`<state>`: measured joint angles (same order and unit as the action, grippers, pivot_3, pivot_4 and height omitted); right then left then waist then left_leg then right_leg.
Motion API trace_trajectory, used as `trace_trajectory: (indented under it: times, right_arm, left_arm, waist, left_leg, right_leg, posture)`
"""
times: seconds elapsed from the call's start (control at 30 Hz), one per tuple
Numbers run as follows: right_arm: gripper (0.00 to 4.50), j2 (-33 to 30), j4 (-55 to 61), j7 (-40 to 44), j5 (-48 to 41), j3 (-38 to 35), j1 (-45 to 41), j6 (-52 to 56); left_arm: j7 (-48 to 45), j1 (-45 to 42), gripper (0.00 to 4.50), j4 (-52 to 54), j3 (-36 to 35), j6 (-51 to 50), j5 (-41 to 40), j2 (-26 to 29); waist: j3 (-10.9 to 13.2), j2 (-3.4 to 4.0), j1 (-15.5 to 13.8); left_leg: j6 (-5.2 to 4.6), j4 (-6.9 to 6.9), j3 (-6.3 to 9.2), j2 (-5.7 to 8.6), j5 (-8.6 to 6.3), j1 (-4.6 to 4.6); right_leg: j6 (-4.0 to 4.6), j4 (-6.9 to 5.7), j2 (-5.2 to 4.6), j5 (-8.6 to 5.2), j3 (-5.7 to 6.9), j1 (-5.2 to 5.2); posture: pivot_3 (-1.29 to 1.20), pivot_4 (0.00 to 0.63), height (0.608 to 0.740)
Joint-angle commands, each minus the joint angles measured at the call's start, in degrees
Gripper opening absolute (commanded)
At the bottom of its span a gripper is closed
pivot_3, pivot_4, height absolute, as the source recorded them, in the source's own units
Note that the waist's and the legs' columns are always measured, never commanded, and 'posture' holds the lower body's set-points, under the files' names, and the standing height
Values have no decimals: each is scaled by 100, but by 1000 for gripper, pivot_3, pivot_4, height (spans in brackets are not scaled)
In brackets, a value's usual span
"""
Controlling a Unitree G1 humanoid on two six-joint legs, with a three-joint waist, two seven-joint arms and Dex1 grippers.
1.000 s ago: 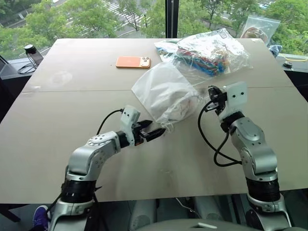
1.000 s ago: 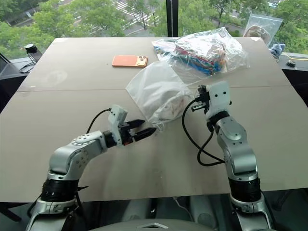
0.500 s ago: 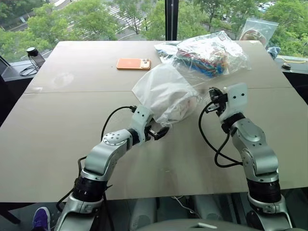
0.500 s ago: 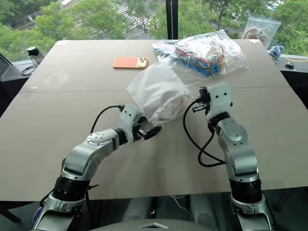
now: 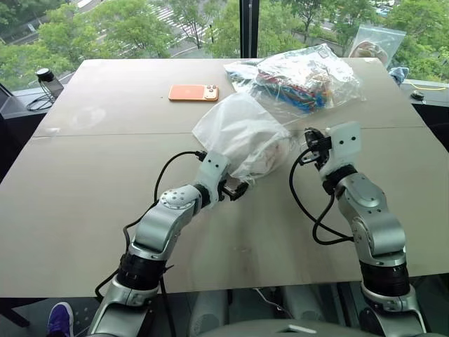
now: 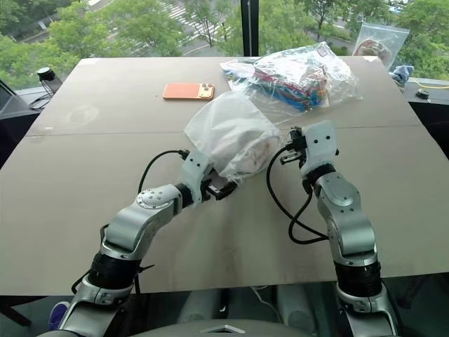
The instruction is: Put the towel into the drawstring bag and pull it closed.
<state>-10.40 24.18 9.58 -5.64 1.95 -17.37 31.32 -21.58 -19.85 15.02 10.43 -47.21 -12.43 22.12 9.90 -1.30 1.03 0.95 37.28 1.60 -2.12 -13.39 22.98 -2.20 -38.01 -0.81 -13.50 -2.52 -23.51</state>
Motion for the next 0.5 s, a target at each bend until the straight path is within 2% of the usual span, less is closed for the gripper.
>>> trace_trajectory:
  times: [0.03,0.1,0.2,0.23,0.37,0.5]
  right_arm:
    - [0,-11,350,-41,8,-44,-19,1]
    - [0,0,356,-46,10,-36,-17,5]
    - [0,14,388,-55,16,-31,-11,20]
    - [0,14,402,-61,18,-44,-18,22]
    - [0,-5,415,-153,11,-291,-120,-56]
    - [0,-16,377,-327,-8,-630,-416,-209]
  left_arm:
    - [211,-142,4182,-201,21,53,229,-130]
    - [310,-186,3638,-323,-35,129,284,-255]
    - [337,-114,2442,-309,-177,326,337,-280]
    - [355,-45,1853,-244,-281,401,354,-241]
    - [591,204,75,-107,-851,827,544,-17]
    - [991,-23,75,-442,-1421,1418,785,194]
  waist:
    - [0,0,-2]
    - [0,0,-20]
    - [0,0,-28]
    - [0,0,-21]
    - [0,0,12]
    - [2,0,0]
  left_leg:
    - [0,0,0,0,0,0]
    - [0,1,-1,0,0,-1]
    - [0,3,1,1,0,-1]
    - [0,4,1,1,0,-1]
    - [0,0,-2,0,0,0]
    - [0,-8,0,-1,0,8]
  right_leg:
    - [0,0,-1,0,0,0]
    - [-1,0,-1,0,0,1]
    - [-1,0,-3,0,2,3]
    - [-1,0,-3,0,2,3]
    - [0,1,-2,0,-1,0]
    - [1,0,0,0,-1,-16]
  posture:
    - [0,150,740]
    - [0,150,740]
    - [0,150,740]
    - [0,150,740]
    - [0,150,740]
    - [0,150,740]
